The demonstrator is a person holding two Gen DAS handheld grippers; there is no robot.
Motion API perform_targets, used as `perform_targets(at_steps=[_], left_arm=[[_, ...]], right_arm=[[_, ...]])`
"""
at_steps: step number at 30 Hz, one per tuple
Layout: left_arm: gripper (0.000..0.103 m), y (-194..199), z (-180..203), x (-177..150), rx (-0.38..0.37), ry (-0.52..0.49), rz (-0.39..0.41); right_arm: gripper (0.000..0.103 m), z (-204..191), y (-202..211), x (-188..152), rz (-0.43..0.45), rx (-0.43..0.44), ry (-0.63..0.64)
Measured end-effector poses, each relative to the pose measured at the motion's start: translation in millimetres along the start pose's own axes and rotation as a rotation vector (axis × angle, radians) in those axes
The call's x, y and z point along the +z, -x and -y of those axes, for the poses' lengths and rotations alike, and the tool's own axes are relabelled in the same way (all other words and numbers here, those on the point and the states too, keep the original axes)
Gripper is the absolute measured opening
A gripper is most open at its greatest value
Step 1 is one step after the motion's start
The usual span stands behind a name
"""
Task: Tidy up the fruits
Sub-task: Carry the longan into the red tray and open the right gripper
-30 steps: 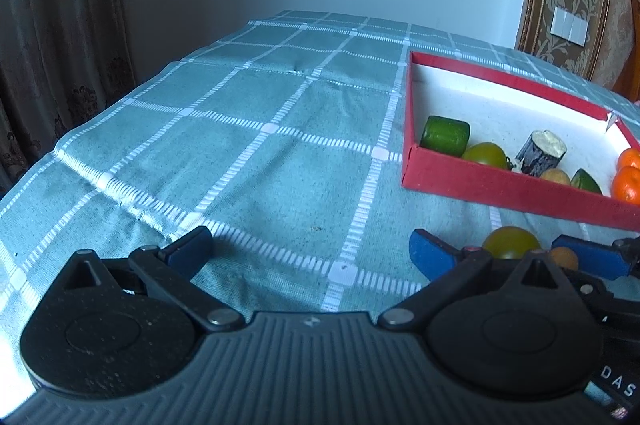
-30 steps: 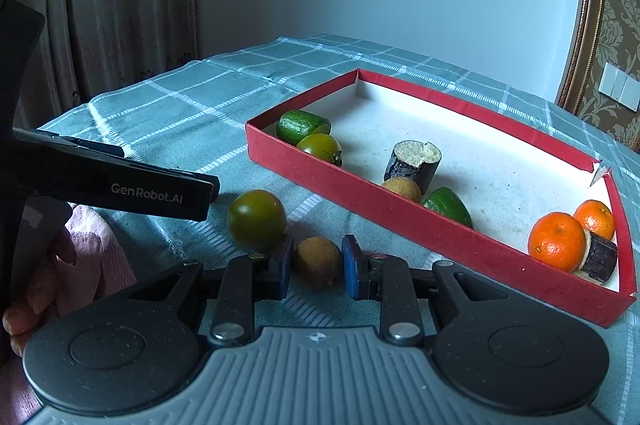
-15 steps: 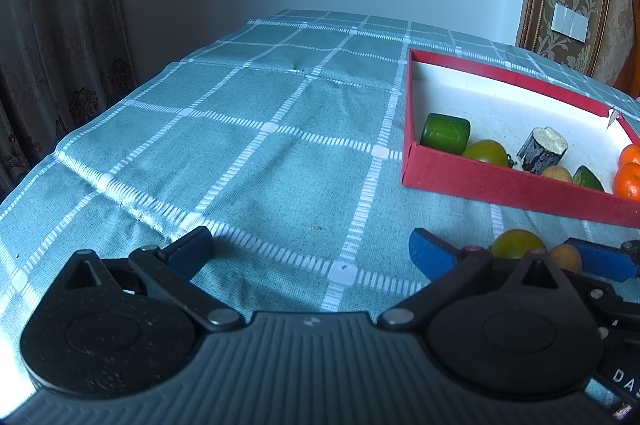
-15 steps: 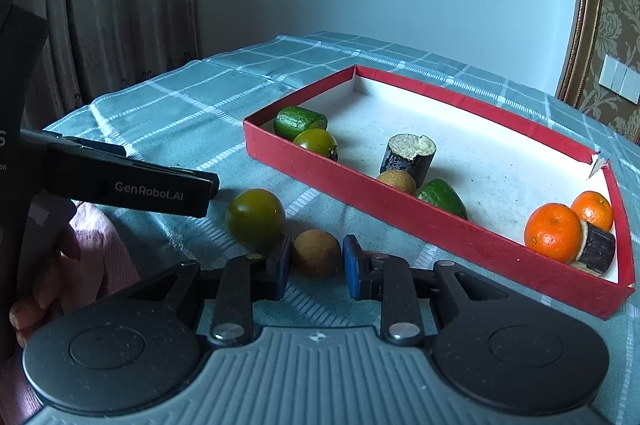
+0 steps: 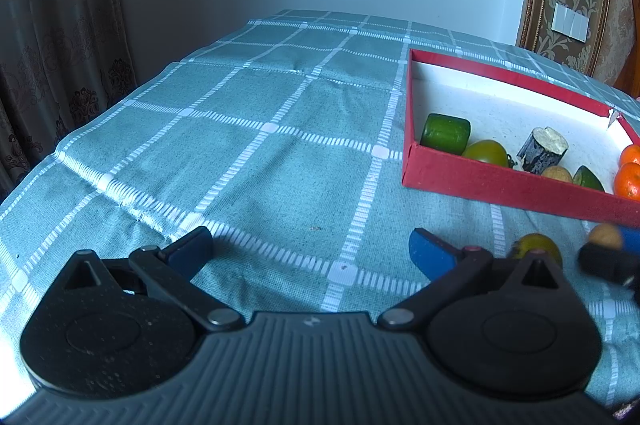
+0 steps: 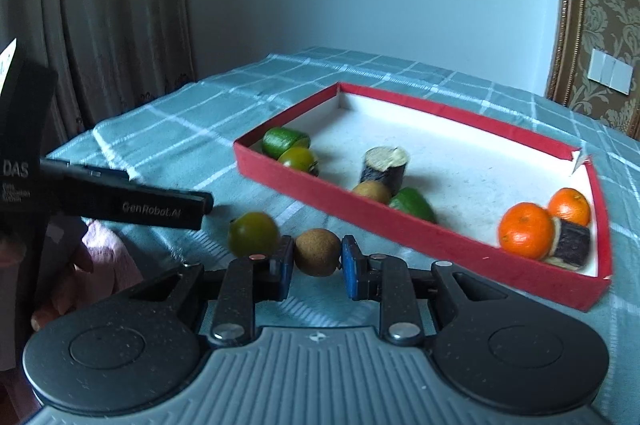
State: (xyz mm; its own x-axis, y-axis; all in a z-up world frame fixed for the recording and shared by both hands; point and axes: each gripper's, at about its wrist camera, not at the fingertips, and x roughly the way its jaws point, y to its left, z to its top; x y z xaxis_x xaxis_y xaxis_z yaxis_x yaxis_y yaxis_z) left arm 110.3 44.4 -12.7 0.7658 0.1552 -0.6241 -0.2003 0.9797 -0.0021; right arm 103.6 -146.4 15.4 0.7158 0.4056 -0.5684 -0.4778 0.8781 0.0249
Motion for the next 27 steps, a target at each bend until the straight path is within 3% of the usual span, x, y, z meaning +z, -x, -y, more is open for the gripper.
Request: perform_targets(at_steps=[8,15,22,27], left_arm=[[0.103,0,0,0,-0.001,0.0,0.0],[0.103,0,0,0,0.0,0.0,0.0],[0.103,0,0,0,0.0,0.0,0.0],[0.103,0,0,0,0.0,0.0,0.0]], right_arm=[[0.024,66,23,20,0.086,-0.128,-0.118],[0.024,111,13,24,0.075,-0.196,-0.186],[0.024,106,-4,19,0.054,-0.146,-0.155],[0.025,100,-6,16,0.073,-0.159,-0.134]])
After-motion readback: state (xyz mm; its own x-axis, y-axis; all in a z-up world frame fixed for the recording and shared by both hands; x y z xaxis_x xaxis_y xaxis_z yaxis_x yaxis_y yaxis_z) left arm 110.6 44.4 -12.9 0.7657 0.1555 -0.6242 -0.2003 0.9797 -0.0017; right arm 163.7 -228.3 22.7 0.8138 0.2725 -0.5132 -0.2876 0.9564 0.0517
